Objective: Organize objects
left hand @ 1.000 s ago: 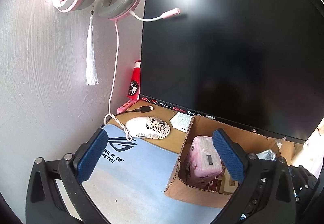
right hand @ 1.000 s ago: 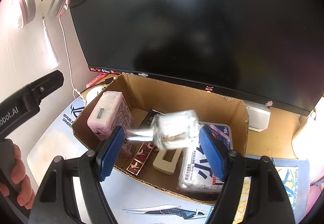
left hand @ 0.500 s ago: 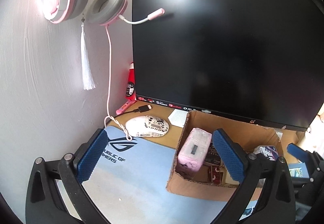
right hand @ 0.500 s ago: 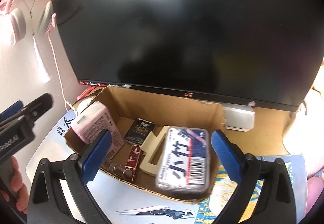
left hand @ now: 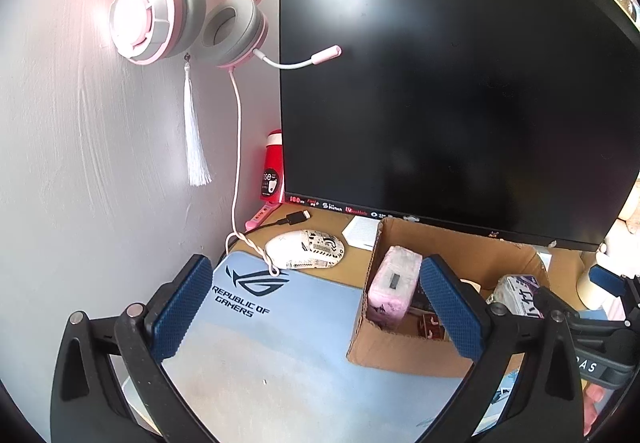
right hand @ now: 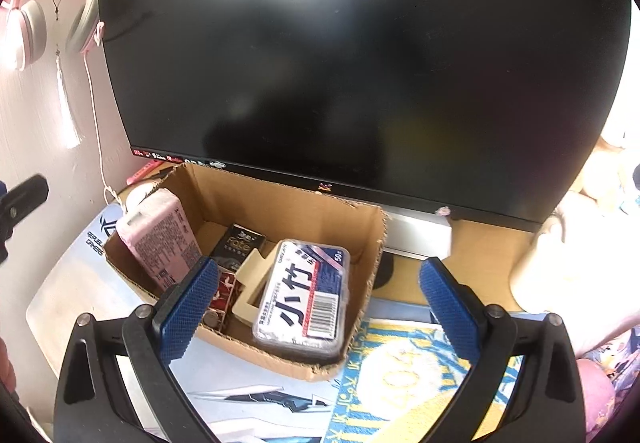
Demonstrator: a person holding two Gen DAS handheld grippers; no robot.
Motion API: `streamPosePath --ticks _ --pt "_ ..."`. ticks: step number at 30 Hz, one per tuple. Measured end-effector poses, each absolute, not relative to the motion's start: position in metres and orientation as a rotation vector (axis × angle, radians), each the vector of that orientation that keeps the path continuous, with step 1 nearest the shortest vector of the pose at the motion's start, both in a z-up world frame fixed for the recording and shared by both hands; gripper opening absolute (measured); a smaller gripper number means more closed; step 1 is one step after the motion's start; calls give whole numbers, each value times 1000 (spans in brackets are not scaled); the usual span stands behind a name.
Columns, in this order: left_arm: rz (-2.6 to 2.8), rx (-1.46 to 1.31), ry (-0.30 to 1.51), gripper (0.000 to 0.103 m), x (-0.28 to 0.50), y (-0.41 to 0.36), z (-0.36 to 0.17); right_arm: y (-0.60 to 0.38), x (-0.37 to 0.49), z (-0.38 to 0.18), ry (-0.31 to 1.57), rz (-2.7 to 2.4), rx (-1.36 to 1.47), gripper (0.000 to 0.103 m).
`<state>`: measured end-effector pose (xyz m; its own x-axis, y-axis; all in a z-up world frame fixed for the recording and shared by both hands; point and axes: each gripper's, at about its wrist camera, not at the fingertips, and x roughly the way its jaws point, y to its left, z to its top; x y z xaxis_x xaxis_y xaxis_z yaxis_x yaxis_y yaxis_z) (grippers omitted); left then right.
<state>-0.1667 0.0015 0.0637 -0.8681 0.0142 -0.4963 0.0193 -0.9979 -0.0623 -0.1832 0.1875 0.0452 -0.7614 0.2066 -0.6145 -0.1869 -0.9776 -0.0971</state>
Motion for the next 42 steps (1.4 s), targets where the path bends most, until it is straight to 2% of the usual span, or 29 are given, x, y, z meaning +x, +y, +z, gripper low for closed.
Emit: streamPosePath --ticks 8,13,19,25,31,38,42 --pt "-3039 852 72 103 -151 5 51 195 -154 49 114 2772 -950 103" --pt "-3092 788 137 103 -131 3 55 197 -127 58 213 2800 -854 103" --pt "-3117 703 135 103 -107 0 59 193 -111 51 183 2799 -844 103" --pt "-3150 666 239 103 -92 -8 59 196 -98 43 200 2799 -834 103" --pt "-3139 643 178 103 -85 -6 53 200 -89 34 203 2798 -825 103" --pt "-3121 618 145 103 -82 -6 40 196 -77 21 101 2776 -778 103" --pt "-3157 589 202 103 -80 -9 36 191 -72 21 86 2783 -753 103"
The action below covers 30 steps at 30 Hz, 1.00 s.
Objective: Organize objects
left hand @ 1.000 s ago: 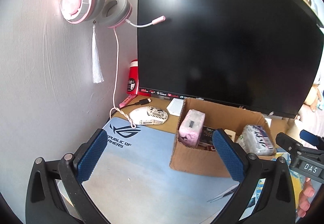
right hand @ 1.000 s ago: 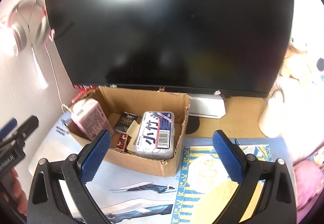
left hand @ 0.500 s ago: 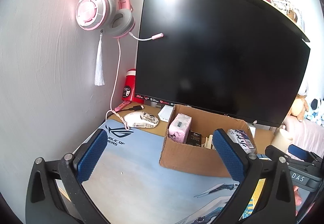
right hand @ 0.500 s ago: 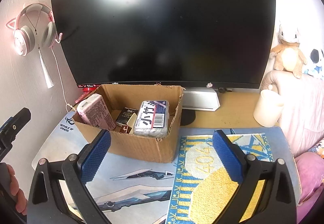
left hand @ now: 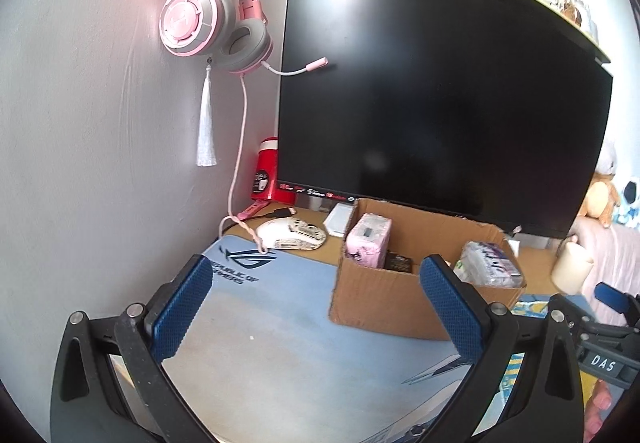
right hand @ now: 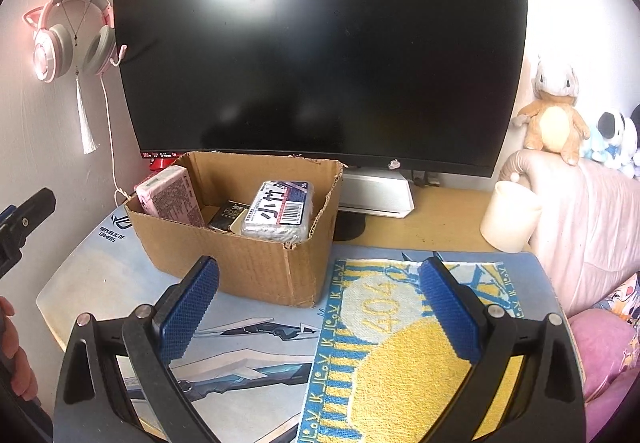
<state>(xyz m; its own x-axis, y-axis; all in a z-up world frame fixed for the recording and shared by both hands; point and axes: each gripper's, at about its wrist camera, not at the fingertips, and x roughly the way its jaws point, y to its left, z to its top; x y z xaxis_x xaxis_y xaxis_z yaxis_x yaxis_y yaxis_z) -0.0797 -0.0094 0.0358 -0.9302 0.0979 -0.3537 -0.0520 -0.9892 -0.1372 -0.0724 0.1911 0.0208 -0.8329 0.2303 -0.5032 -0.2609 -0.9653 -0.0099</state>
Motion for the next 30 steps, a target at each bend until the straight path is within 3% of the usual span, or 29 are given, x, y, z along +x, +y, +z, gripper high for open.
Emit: streamPosePath --ticks 20,30 --pt "3135 -608 -106 103 -89 -6 12 226 -73 -25 294 2748 -737 103" --pt "3085 -618 -76 103 -90 -1 10 226 -71 -21 269 2745 -674 103"
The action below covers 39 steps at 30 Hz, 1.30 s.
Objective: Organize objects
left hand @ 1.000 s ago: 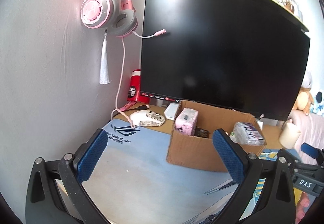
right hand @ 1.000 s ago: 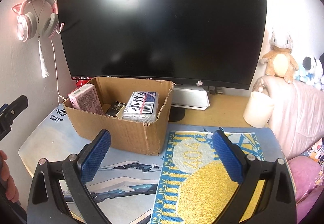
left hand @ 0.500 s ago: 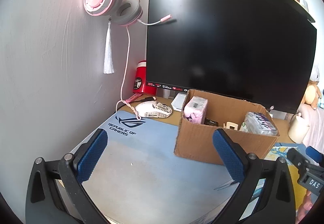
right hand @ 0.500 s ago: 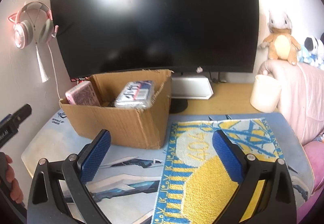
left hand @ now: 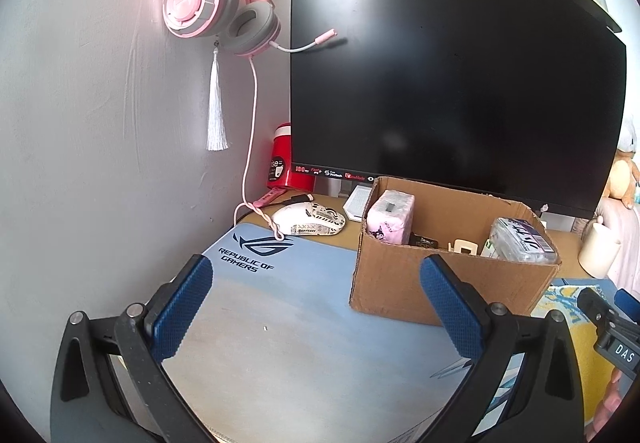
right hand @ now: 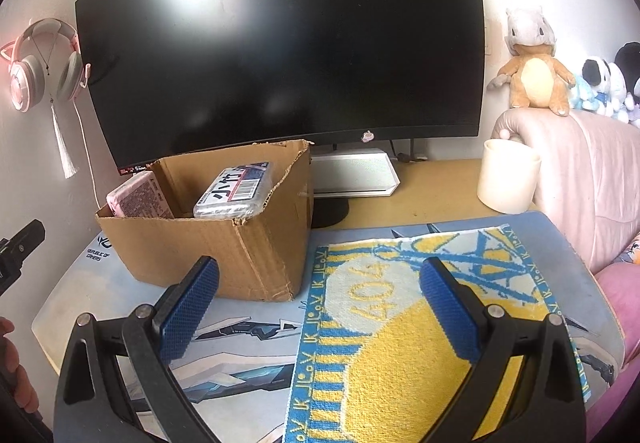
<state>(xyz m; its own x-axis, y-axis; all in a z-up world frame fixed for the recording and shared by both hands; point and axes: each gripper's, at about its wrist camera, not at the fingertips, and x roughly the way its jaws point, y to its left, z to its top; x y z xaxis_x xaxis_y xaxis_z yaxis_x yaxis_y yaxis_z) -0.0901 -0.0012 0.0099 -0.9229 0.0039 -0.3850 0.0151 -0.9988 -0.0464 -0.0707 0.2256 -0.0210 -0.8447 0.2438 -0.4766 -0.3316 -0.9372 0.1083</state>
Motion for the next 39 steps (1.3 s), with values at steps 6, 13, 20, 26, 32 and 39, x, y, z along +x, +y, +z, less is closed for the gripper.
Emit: streamPosePath --ticks 6,13,20,26,32,39 --pt "-3085 657 64 103 -92 -1 8 220 -73 -22 231 2725 -688 103" --pt "-3068 691 41 103 -96 -2 4 217 -74 -22 218 2728 -695 103" --pt "-3093 712 -29 103 -98 4 0 217 -73 -22 215 2734 -694 103" --pt "-3096 709 -49 103 -98 5 -1 217 -72 -22 214 2737 -692 103" --pt "-3088 695 -50 103 -97 4 -1 217 -72 -22 212 2736 -691 103" --pt "-3088 693 -38 103 -96 1 0 215 -72 -21 187 2739 -689 103"
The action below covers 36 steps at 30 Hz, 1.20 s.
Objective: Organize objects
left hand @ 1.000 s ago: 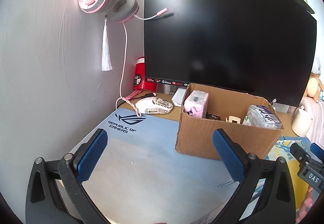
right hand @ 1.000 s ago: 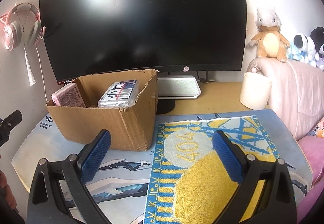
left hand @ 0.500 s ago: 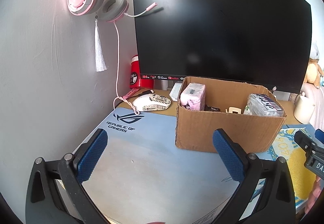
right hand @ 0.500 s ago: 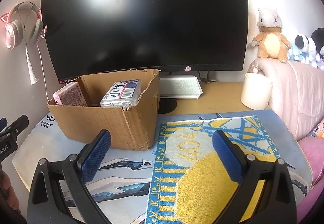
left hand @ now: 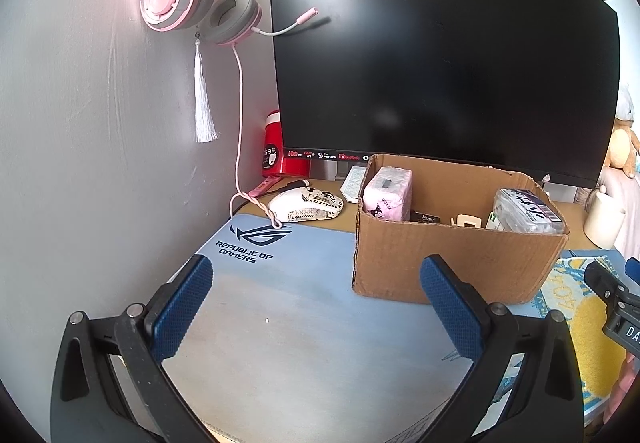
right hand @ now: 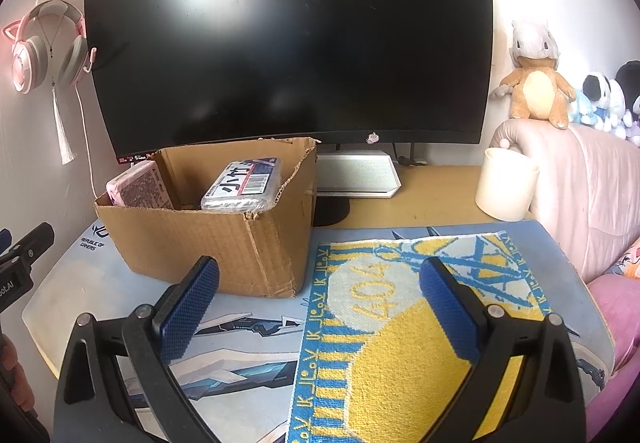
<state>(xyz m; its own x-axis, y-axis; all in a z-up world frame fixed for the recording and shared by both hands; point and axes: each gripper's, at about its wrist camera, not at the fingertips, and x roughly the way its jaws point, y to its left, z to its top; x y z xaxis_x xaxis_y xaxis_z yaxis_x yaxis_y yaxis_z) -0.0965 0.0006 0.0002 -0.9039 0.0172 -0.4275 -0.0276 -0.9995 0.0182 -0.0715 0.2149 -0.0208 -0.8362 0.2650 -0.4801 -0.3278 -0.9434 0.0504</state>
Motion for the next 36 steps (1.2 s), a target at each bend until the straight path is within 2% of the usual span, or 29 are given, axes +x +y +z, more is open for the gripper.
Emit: streamPosePath --ticks 36 --pt "3017 -694 16 103 -96 0 1 213 -73 -21 188 2741 -701 103"
